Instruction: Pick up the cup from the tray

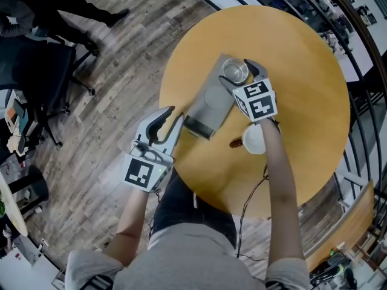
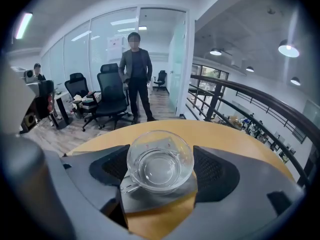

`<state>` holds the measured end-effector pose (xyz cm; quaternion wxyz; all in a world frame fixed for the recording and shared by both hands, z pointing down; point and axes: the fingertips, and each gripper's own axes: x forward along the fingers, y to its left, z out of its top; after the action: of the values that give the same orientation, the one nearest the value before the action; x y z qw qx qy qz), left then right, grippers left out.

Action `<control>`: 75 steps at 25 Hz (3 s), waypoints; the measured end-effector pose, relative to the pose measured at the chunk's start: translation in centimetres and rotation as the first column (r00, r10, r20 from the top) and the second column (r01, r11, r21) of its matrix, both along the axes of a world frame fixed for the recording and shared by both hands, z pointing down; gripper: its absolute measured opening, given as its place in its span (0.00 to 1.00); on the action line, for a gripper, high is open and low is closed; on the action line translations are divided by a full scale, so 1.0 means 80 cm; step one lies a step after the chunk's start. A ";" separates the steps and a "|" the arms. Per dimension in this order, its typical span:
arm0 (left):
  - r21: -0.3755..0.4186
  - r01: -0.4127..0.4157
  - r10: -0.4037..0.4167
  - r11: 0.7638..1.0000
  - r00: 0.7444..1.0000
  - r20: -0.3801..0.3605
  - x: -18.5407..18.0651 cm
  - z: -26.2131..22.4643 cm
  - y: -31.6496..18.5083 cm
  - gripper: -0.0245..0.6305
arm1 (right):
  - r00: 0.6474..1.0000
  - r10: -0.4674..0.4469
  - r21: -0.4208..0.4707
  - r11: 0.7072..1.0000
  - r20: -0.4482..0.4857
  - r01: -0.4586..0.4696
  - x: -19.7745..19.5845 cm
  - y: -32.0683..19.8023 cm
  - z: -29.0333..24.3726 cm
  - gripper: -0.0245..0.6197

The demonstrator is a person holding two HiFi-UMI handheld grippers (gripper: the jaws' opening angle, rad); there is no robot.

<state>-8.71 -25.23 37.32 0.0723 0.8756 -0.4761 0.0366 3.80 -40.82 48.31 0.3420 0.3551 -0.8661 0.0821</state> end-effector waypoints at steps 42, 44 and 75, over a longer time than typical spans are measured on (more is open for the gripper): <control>-0.021 -0.140 0.141 0.990 0.990 0.017 0.094 0.007 0.016 0.18 | 0.920 0.344 -0.021 0.938 0.186 -0.347 0.209 0.055 -0.010 0.56; -0.029 -0.155 0.156 0.987 0.988 0.022 0.102 0.009 0.017 0.18 | 0.913 0.367 -0.038 0.930 0.179 -0.367 0.223 0.062 0.006 0.56; -0.066 -0.151 0.155 0.986 0.986 0.057 0.103 0.025 0.019 0.18 | 0.960 0.277 -0.113 0.956 0.051 -0.270 0.222 0.082 0.081 0.56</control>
<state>-0.46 -23.74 39.35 0.0814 0.9054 -0.4081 0.0840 21.59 -34.28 54.81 0.3165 0.4501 -0.8141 0.1855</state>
